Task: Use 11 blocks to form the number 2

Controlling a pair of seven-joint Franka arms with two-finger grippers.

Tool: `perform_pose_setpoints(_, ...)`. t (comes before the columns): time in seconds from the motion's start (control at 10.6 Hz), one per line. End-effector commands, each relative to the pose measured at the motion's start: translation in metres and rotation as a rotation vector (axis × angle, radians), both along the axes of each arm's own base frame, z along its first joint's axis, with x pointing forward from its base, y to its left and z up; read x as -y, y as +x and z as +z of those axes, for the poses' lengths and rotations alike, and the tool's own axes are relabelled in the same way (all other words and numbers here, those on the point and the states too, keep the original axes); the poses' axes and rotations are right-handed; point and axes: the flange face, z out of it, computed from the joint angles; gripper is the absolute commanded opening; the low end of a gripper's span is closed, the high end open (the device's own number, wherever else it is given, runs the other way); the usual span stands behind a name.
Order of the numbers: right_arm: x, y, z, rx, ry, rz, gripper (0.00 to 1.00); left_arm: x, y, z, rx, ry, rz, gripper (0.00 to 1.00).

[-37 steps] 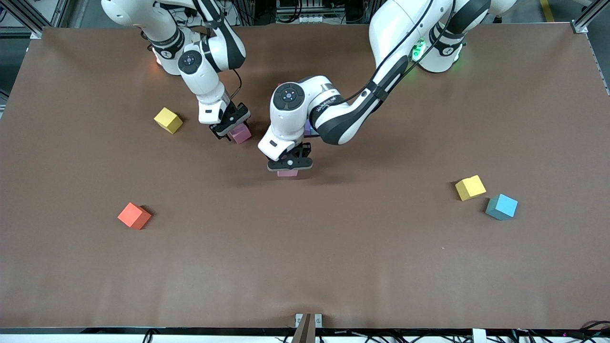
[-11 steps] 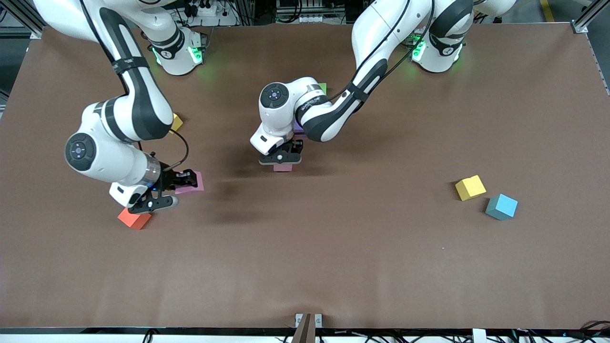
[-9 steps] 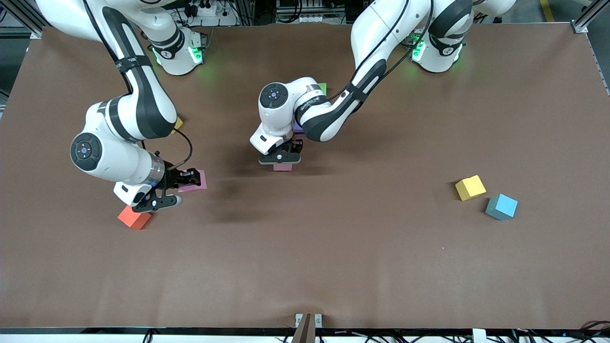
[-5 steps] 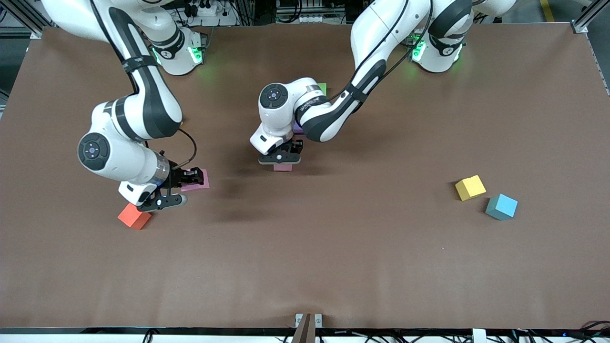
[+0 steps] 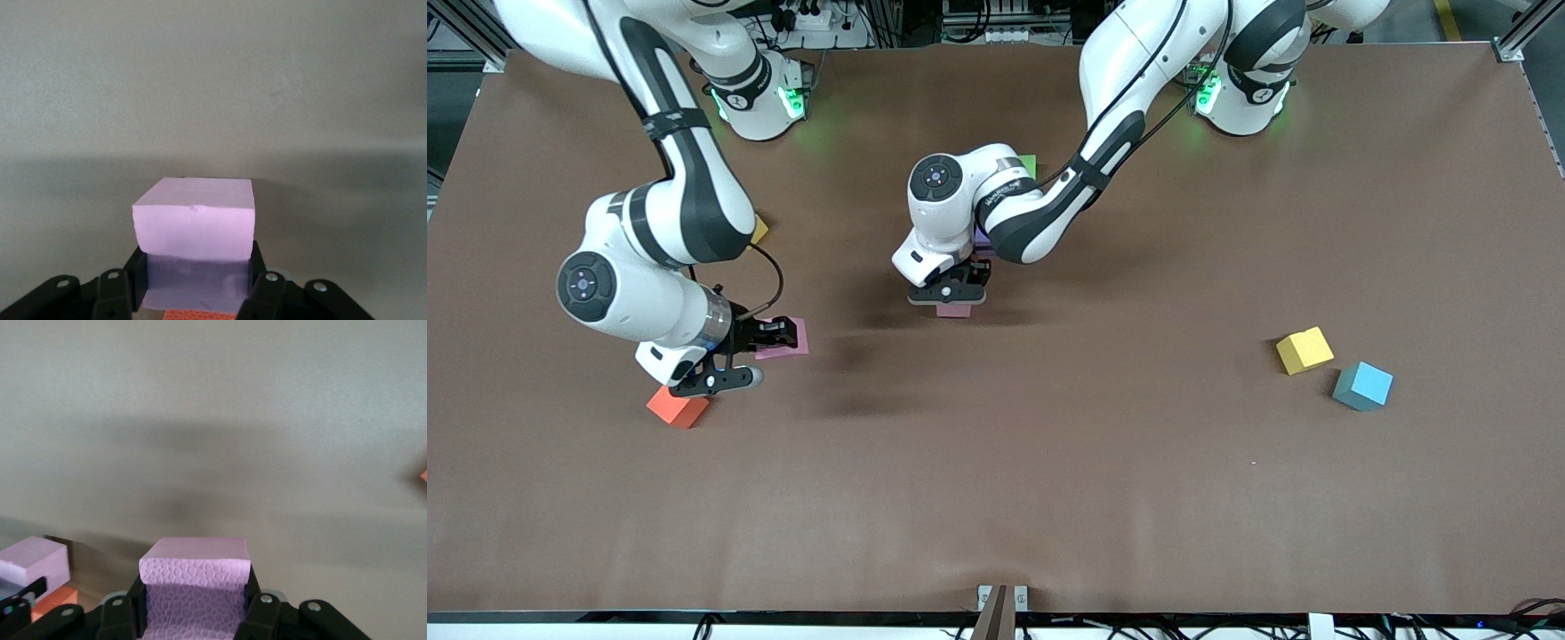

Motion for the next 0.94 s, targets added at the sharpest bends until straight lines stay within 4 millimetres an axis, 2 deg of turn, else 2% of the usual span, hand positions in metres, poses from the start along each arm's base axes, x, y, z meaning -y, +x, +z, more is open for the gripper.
perform_pose_setpoints(0.0, -0.006, 0.003, 0.002, -0.005, -0.006, 0.020, 0.08, 0.006, -0.003, -0.002, -0.001, -0.007, -0.017, 0.48)
perform_pose_setpoints(0.38, -0.008, 0.003, 0.001, -0.005, -0.006, 0.022, 0.08, 0.006, -0.005, -0.004, -0.005, -0.004, -0.018, 0.54)
perform_pose_setpoints(0.66, -0.008, 0.003, 0.001, -0.004, -0.006, 0.021, 0.08, 0.006, -0.005, -0.007, -0.007, -0.002, -0.018, 0.65)
perform_pose_setpoints(0.85, -0.008, 0.003, 0.001, -0.002, -0.006, 0.021, 0.08, 0.006, -0.008, -0.015, -0.015, 0.008, -0.021, 0.92)
